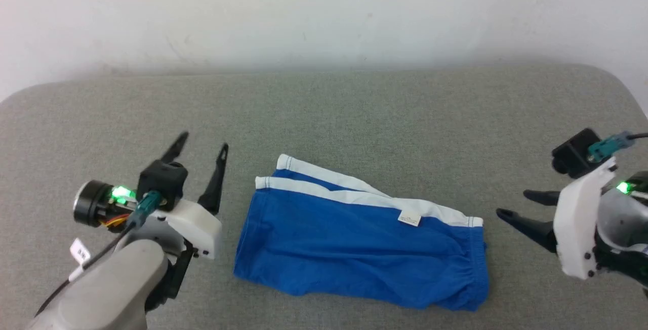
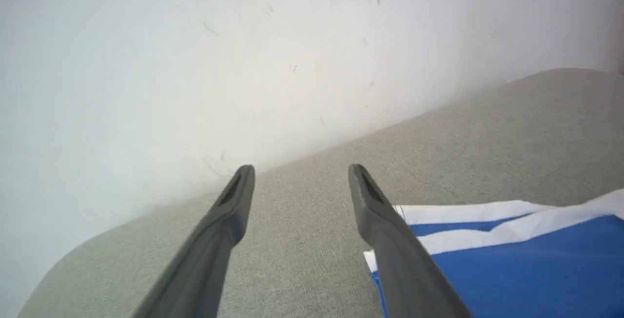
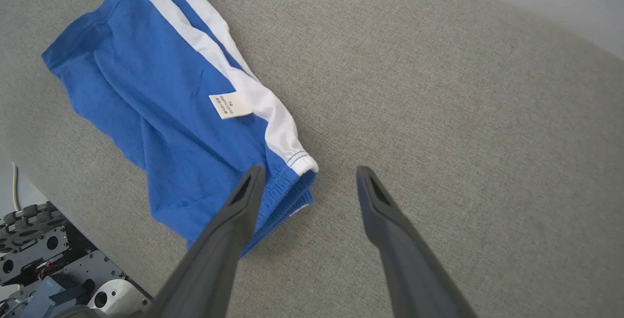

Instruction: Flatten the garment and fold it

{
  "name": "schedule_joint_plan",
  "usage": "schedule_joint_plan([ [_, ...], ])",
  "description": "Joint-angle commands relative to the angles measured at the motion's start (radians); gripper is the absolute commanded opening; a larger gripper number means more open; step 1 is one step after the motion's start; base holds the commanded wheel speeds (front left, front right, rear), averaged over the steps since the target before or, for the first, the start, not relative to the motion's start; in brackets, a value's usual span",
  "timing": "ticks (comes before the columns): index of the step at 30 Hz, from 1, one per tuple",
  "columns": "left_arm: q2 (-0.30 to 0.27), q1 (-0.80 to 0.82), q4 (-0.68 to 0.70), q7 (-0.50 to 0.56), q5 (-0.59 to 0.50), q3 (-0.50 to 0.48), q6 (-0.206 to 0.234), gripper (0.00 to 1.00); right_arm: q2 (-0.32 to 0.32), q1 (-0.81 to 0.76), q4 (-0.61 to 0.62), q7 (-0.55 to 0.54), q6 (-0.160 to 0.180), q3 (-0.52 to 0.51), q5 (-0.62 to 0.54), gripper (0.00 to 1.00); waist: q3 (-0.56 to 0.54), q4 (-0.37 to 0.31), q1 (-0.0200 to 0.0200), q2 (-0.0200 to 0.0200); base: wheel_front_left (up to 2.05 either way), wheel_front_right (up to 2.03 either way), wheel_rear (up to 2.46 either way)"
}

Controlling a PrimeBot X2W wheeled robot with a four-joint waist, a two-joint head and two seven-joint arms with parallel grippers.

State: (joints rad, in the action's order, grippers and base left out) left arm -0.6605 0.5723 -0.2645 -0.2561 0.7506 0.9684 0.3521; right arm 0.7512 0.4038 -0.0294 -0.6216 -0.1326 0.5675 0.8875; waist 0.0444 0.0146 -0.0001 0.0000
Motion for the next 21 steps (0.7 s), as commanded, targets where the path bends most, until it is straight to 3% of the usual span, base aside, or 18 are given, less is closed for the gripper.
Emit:
schedule_joint_plan([
  [1, 0.004, -0.035, 0.035, -0.005, -0.04, -0.035, 0.034, 1.0, 0.004, -0.018, 0.016, -0.013, 0.002, -0.016, -0.005, 1.0, -0.005, 0.004, 0.0001, 0.0, 0.0, 0.0, 0.0],
  [7, 0.033, -0.243, 0.224, -0.005, -0.264, -0.259, 0.223, 1.0, -0.003, -0.07, 0.051, -0.136, 0.002, -0.12, -0.013, 1.0, -0.002, 0.019, 0.0001, 0.0, 0.0, 0.0, 0.0],
  [11, 0.081, -0.355, 0.297, -0.005, -0.385, -0.376, 0.287, 1.0, -0.039, -0.118, 0.043, -0.226, 0.002, -0.177, -0.014, 1.0, 0.012, 0.04, 0.0001, 0.0, 0.0, 0.0, 0.0],
  [16, 0.143, -0.472, 0.351, -0.006, -0.485, -0.498, 0.31, 1.0, -0.124, -0.177, 0.015, -0.3, 0.002, -0.258, -0.001, 1.0, 0.032, 0.064, 0.0001, 0.0, 0.0, 0.0, 0.0],
  [21, 0.208, -0.54, 0.374, -0.006, -0.554, -0.578, 0.275, 1.0, -0.218, -0.2, -0.036, -0.32, 0.002, -0.308, -0.056, 1.0, 0.061, 0.08, 0.0001, 0.0, 0.0, 0.0, 0.0],
])
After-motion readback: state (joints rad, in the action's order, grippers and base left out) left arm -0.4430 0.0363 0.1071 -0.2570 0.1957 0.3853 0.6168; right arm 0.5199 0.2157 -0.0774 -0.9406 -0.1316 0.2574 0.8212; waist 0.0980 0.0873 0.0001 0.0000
